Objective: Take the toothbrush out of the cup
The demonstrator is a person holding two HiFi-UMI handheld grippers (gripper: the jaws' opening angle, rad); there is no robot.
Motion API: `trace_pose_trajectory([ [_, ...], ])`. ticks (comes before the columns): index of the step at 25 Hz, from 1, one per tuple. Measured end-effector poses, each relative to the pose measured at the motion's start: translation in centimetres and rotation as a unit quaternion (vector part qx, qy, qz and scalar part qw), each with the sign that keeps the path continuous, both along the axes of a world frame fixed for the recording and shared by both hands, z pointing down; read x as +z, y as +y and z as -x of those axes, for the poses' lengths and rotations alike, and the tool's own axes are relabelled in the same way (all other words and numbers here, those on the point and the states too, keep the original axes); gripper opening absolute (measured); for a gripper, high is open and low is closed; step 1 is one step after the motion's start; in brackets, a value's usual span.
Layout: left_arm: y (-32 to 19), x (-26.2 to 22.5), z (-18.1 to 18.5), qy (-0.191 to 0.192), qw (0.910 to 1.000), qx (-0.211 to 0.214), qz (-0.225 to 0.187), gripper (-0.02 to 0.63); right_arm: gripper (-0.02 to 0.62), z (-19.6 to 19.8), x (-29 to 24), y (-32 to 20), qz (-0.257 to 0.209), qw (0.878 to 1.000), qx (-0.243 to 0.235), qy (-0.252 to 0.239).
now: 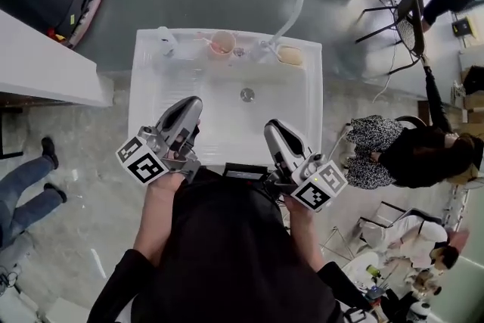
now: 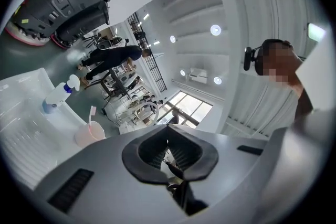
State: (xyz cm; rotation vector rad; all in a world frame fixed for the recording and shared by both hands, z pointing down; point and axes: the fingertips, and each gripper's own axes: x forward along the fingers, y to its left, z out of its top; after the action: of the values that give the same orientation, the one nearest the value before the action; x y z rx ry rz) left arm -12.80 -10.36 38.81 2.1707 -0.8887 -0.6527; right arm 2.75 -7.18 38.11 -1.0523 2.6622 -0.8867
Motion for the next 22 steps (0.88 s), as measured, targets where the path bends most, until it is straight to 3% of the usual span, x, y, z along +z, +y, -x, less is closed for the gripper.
trace_pose_trajectory([
  [10, -0.3, 0.4, -5.3, -0.057, 0.9974, -0.038, 0.021, 0.008, 0.040, -5.1, 1.9, -3.6, 0.009, 0.998, -0.054, -0.039],
  [17, 0.9, 1.3, -4.4, -0.079, 0.9927, -0.082, 0.042, 0.008, 0.040, -4.9, 2.3, -4.8, 0.007, 0.994, -0.093, -0.052],
  [22, -0.4, 2.3, -2.8, -0.079, 0.9913, -0.095, 0.045, 0.008, 0.040, -4.8, 1.4, -5.2, 0.002, 0.996, -0.080, -0.046],
])
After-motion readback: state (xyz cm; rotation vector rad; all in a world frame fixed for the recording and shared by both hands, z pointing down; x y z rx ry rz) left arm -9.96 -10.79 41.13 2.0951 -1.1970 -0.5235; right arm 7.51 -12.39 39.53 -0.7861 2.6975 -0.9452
